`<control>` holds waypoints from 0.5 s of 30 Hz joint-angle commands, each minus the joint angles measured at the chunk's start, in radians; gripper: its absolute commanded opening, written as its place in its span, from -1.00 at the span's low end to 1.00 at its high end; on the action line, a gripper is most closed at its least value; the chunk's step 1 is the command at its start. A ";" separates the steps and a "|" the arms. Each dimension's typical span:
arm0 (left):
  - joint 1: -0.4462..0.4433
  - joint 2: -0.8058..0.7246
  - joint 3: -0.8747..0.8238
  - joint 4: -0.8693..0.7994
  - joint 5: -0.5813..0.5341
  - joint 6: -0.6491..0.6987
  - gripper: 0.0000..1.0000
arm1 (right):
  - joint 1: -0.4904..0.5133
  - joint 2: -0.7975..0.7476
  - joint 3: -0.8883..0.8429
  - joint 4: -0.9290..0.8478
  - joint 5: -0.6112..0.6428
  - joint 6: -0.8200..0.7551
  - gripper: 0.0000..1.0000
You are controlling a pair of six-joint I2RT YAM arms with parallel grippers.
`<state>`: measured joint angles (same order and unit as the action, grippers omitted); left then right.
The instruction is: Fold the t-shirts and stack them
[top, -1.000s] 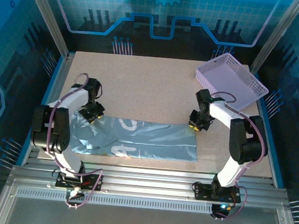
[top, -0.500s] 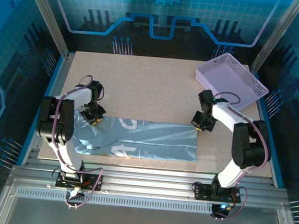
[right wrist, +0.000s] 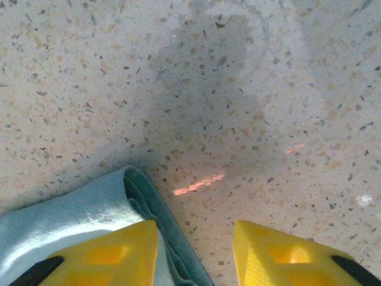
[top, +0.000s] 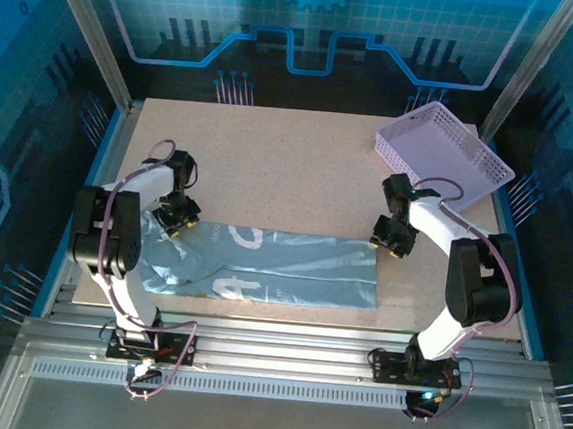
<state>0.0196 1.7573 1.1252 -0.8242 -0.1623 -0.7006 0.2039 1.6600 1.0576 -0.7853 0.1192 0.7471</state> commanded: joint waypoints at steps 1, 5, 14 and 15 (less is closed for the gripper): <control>0.025 -0.133 0.046 -0.070 -0.049 0.020 -0.09 | 0.037 -0.055 0.056 -0.063 0.060 -0.012 -0.02; 0.127 -0.194 -0.001 -0.069 0.005 0.040 -0.06 | 0.140 -0.080 0.089 -0.056 0.030 0.007 -0.09; 0.291 -0.072 0.001 0.054 0.179 0.116 -0.13 | 0.261 0.183 0.132 -0.036 -0.204 0.138 -0.15; 0.301 -0.057 0.001 0.068 0.199 0.117 -0.12 | 0.249 0.213 0.148 -0.061 -0.197 0.132 -0.13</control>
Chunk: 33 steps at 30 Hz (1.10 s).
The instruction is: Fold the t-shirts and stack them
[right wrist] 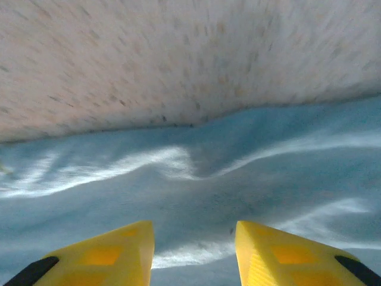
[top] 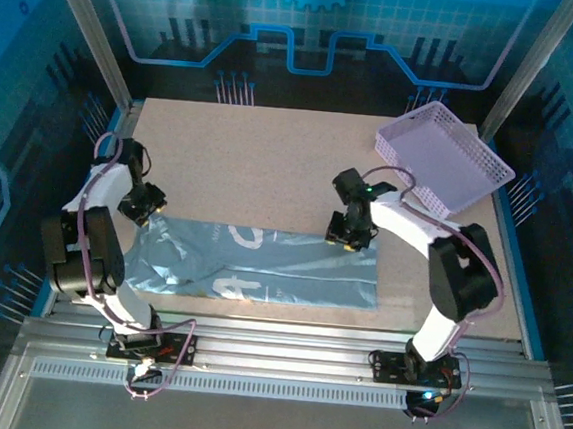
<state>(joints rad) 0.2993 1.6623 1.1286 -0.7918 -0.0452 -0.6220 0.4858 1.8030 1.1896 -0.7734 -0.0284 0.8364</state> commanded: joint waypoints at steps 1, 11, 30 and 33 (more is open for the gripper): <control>0.025 0.050 -0.006 0.057 0.110 0.042 -0.11 | -0.051 0.099 0.031 -0.100 -0.044 0.037 -0.12; 0.023 0.064 -0.026 0.171 0.265 0.041 -0.07 | -0.273 0.237 0.231 -0.251 0.038 -0.069 -0.11; -0.051 0.057 -0.109 0.178 0.271 0.173 -0.38 | -0.208 0.166 0.345 -0.225 0.061 -0.162 0.02; -0.051 0.082 -0.088 0.160 0.231 0.186 -0.55 | -0.190 0.167 0.325 -0.213 0.048 -0.152 0.02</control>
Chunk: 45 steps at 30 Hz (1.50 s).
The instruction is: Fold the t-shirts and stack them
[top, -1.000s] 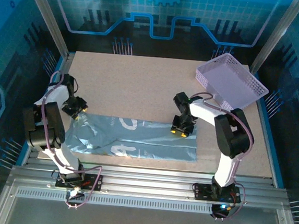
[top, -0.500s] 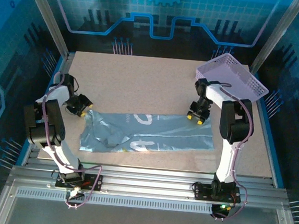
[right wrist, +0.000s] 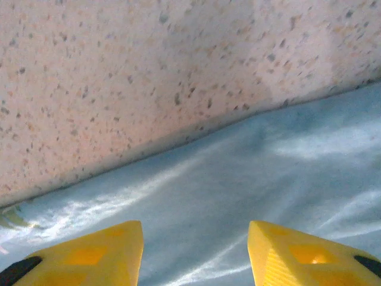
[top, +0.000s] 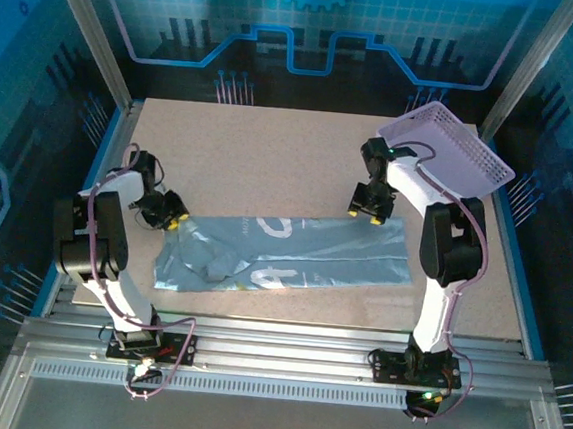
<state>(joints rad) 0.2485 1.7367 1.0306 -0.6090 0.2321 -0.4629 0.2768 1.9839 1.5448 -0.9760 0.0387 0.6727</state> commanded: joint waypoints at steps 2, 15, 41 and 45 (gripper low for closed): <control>0.000 0.011 0.014 -0.032 -0.073 0.037 -0.70 | 0.026 -0.011 -0.035 -0.011 -0.019 0.020 0.02; -0.003 -0.069 0.040 -0.143 -0.174 0.035 -0.35 | 0.061 -0.029 -0.058 -0.006 0.005 0.021 -0.01; -0.428 -0.243 -0.248 -0.076 -0.074 -0.219 -0.44 | 0.196 -0.004 -0.003 0.154 -0.283 -0.083 -0.04; -0.413 -0.200 -0.184 -0.088 -0.158 -0.237 -0.37 | 0.213 0.058 -0.005 0.117 -0.266 -0.004 -0.06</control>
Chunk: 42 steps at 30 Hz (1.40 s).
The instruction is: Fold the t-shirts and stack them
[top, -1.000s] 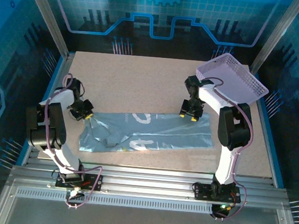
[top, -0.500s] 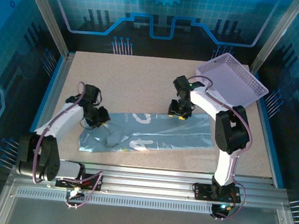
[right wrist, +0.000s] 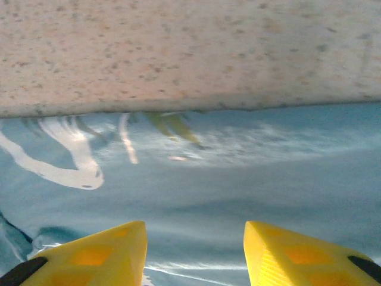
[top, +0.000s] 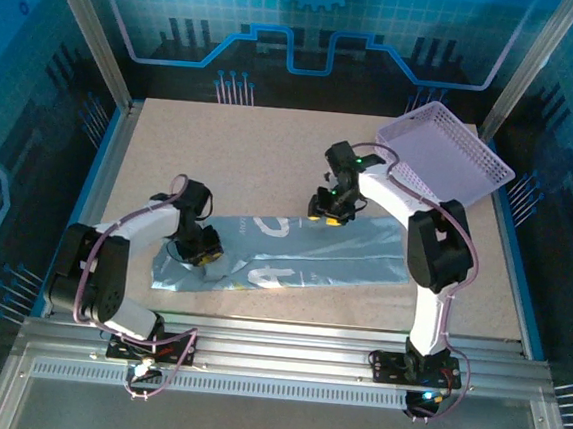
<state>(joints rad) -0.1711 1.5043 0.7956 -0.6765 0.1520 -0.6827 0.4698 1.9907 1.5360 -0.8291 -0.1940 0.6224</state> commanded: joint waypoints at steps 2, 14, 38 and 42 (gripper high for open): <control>0.007 0.066 0.094 -0.033 -0.104 -0.019 -0.37 | 0.017 0.075 0.000 -0.049 -0.006 0.069 -0.06; 0.104 0.400 0.361 -0.039 -0.117 0.075 -0.39 | -0.085 0.369 0.337 -0.216 0.065 0.059 -0.05; 0.065 0.378 0.491 -0.114 -0.021 0.204 -0.35 | -0.122 0.265 0.481 -0.175 -0.052 0.034 0.07; 0.039 0.352 0.470 -0.133 -0.054 0.209 -0.30 | -0.119 0.255 0.444 -0.160 -0.056 0.037 0.07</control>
<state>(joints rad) -0.1184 1.8961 1.2839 -0.7624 0.1310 -0.4969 0.3523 2.2627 2.0148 -0.9970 -0.2295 0.6575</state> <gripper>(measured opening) 0.343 0.532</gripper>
